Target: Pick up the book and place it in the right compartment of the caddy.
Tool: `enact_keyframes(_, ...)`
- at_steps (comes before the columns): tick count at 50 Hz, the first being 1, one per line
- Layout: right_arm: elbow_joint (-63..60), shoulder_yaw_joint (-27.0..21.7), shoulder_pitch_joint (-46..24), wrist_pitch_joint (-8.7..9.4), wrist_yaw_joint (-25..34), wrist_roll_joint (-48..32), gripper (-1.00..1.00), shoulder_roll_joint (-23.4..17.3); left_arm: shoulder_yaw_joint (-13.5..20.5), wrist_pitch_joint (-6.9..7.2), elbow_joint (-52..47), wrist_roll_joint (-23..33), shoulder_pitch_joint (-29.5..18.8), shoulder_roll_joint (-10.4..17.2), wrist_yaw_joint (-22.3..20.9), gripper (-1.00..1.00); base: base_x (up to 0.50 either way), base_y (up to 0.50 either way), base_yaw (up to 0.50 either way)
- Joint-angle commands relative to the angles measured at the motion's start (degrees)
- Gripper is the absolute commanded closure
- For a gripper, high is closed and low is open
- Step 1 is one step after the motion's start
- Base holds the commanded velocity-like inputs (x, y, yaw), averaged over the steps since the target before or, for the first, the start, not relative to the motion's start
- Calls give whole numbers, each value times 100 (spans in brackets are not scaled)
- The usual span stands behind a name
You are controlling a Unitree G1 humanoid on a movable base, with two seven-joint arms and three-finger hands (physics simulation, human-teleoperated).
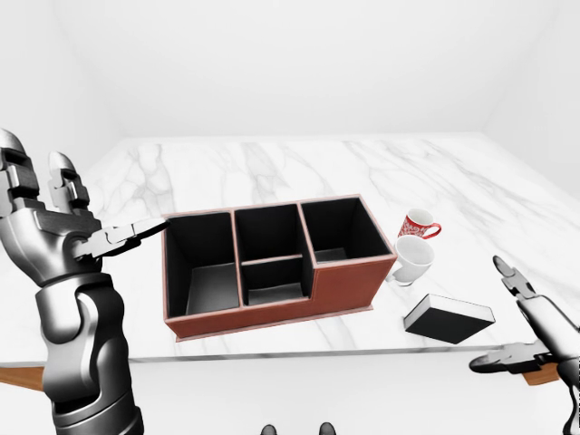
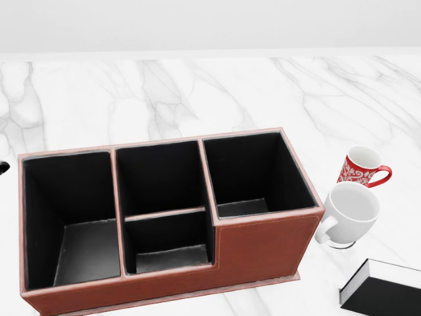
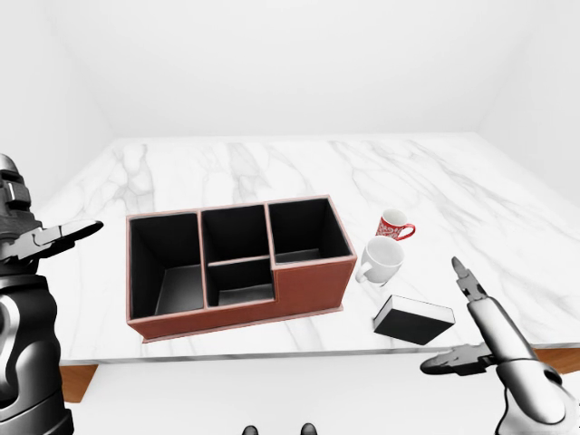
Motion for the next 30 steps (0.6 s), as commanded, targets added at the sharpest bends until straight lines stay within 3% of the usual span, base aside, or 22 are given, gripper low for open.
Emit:
enact_keyframes(1, 15, 240, -147, 0, 0, -147, -100, -73, -2, 0, 3, 10, 7, -6, -9, -100, 0, 0, 0)
enact_keyframes(30, 781, 537, -117, 0, 0, -25, -100, -136, -19, 0, -5, 12, 7, -12, -7, -100, 0, 0, 0)
